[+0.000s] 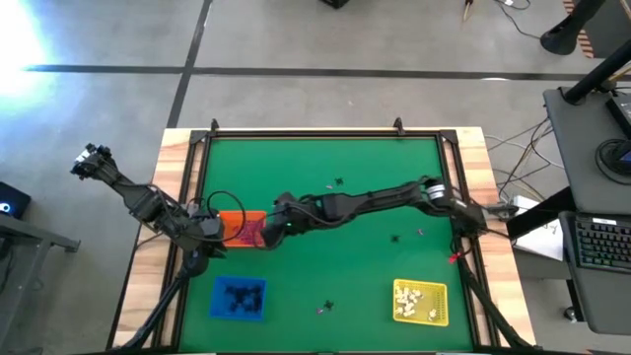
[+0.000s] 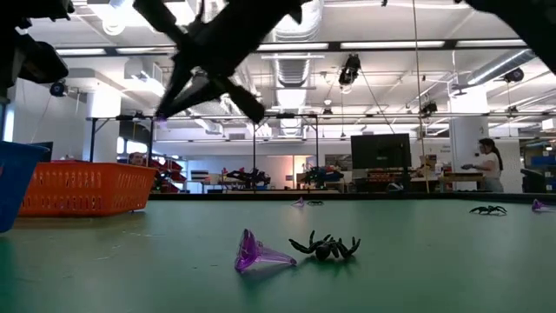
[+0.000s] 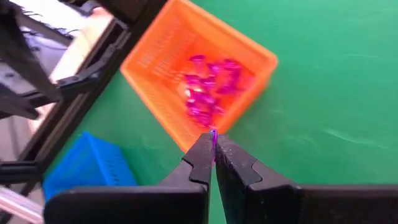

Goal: Sort Halloween decoration
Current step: Put the violet witch hat toy into the orange bin

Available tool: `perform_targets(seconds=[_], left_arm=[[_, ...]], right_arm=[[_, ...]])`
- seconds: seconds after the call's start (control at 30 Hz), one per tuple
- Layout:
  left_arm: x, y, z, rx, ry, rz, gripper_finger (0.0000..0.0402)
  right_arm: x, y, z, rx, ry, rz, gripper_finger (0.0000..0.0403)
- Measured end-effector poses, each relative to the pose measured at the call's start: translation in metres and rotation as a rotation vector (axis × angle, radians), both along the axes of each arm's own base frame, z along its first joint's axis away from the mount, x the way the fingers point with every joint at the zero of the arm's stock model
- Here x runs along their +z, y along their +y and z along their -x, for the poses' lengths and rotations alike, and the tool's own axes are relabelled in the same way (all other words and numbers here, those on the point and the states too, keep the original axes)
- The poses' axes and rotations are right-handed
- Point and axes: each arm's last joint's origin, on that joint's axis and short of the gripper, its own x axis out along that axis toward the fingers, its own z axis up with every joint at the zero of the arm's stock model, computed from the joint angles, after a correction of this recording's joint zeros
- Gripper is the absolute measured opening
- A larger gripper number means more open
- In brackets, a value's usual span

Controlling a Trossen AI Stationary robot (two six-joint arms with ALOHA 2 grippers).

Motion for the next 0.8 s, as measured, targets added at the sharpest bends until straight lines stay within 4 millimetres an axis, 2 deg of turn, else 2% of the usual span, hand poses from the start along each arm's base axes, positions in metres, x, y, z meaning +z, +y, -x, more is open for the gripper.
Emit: perform_targets(seconds=[0.2, 0.37, 0.57, 0.8], left_arm=[[0.000, 0.002, 0.003, 0.014, 0.010, -0.010, 0.0078], [0.000, 0.003, 0.003, 0.027, 0.009, 0.002, 0.0078], [0.001, 0.004, 0.005, 0.029, 0.001, 0.010, 0.0078], [0.002, 0.004, 0.005, 0.027, -0.003, 0.012, 0.0078]], right_arm=[[-0.012, -0.003, -0.033, 0.091, -0.055, -0.033, 0.0008], [-0.019, -0.009, -0.050, 0.119, -0.083, -0.029, 0.0008], [-0.023, -0.019, -0.058, 0.145, -0.096, -0.047, 0.0016], [-0.024, -0.030, -0.057, 0.149, -0.071, -0.032, 0.0069]])
